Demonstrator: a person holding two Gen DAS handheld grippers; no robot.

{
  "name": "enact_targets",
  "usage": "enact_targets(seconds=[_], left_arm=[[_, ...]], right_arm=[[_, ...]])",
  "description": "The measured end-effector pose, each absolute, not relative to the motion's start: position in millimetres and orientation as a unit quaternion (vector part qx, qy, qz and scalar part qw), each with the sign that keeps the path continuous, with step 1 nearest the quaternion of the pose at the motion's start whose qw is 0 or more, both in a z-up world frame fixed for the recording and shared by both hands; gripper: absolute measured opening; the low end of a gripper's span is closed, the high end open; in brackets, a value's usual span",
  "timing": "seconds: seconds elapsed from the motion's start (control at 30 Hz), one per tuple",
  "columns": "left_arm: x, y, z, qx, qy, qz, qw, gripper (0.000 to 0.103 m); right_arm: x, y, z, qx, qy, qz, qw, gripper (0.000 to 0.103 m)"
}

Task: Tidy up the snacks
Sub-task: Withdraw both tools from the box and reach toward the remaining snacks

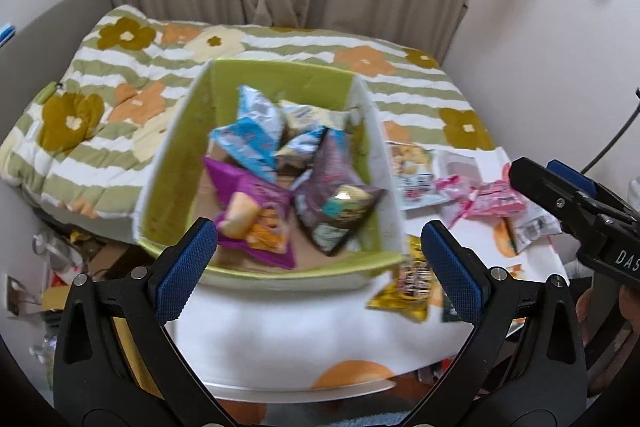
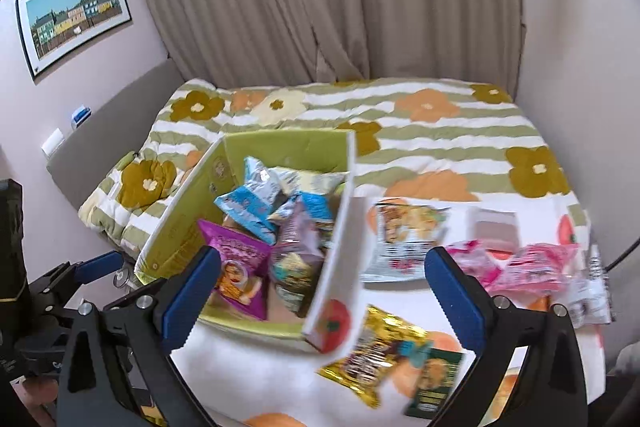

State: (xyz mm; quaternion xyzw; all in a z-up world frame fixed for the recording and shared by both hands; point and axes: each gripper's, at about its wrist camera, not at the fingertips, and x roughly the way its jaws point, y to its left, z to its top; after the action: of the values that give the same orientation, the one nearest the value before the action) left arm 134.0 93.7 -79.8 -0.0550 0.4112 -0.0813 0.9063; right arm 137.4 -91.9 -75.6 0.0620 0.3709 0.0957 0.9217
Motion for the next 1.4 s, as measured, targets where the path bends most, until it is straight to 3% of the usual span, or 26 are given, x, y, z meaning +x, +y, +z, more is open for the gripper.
enact_targets(seconds=[0.3,0.6,1.2,1.4], left_arm=[[105,15,-69,-0.039,0.393,-0.107,0.912,0.101],[81,-56,-91,-0.033,0.416,-0.121,0.901,0.101],[98,-141,-201,0.019,0.519,-0.164,0.839,0.101],[115,-153,-249,0.041,0.557,-0.17,0.812,0.09]], right_arm=[[91,-174,-62,0.071,0.35,0.062,0.932,0.101],[54,-244,-71,0.084,0.364,0.047,0.926,0.101],[48,-296,-157,0.122,0.451,0.026,0.884,0.101],[57,-299,-197,0.131,0.484,0.006,0.865,0.101]])
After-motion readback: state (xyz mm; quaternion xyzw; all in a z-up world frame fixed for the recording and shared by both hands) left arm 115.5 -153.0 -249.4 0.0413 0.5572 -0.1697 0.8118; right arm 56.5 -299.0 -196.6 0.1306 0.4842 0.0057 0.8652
